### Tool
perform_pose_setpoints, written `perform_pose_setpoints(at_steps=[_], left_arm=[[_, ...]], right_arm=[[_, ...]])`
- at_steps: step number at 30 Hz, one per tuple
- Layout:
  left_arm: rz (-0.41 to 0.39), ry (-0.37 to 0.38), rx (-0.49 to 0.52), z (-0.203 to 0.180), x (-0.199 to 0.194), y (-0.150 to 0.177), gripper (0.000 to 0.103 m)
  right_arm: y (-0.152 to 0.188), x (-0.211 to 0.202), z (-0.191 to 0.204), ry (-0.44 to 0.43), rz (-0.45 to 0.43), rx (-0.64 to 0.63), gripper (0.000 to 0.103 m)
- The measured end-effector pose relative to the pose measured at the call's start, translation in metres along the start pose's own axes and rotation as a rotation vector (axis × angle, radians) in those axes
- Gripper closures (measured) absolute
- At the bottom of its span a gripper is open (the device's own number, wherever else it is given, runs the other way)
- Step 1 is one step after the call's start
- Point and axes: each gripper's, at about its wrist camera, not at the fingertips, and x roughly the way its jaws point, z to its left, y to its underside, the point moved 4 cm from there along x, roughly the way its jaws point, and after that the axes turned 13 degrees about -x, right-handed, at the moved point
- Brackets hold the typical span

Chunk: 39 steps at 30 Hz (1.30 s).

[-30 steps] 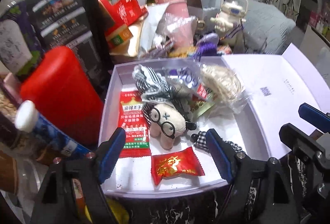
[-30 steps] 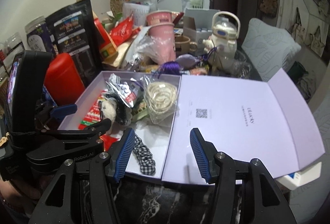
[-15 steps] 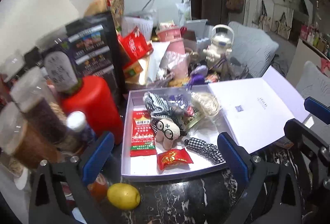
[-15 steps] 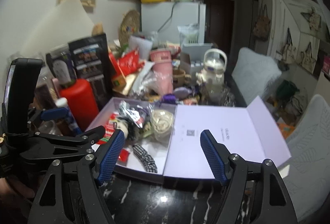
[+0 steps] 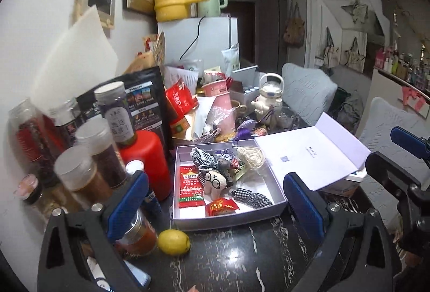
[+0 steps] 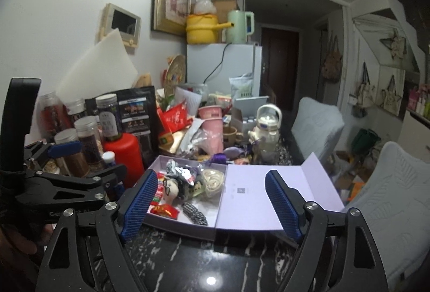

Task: Organize soft objects

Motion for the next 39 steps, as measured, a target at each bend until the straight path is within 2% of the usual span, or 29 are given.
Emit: perform_pose_setpoints(at_steps=[6, 13, 20, 29, 34, 39], left_arm=[[-0.042, 0.016, 0.012, 0.002, -0.042, 0.015, 0.001], [-0.06, 0.002, 0.022, 0.005, -0.068, 0.037, 0.001], [-0.034, 0.022, 0.015, 0.006, -0.076, 0.064, 0.001], [0.004, 0.047, 0.025, 0.001, -0.07, 0.099, 0.001], [0.019, 0.054, 0.009, 0.0, -0.064, 0.109, 0.001], [-0.004, 0.046, 0.001, 0.001, -0.062, 0.11, 0.001]], right_arm=[[0.01, -0.035, 0.009, 0.015, -0.021, 0.01, 0.02], [0.028, -0.068, 0.023, 0.06, -0.024, 0.014, 0.015], [0.055, -0.084, 0.035, 0.072, 0.01, 0.034, 0.014], [0.089, -0.081, 0.039, 0.085, 0.081, 0.06, 0.014], [0.1, -0.078, 0.038, 0.096, 0.101, 0.064, 0.014], [0.105, -0.076, 0.039, 0.086, 0.105, 0.064, 0.014]])
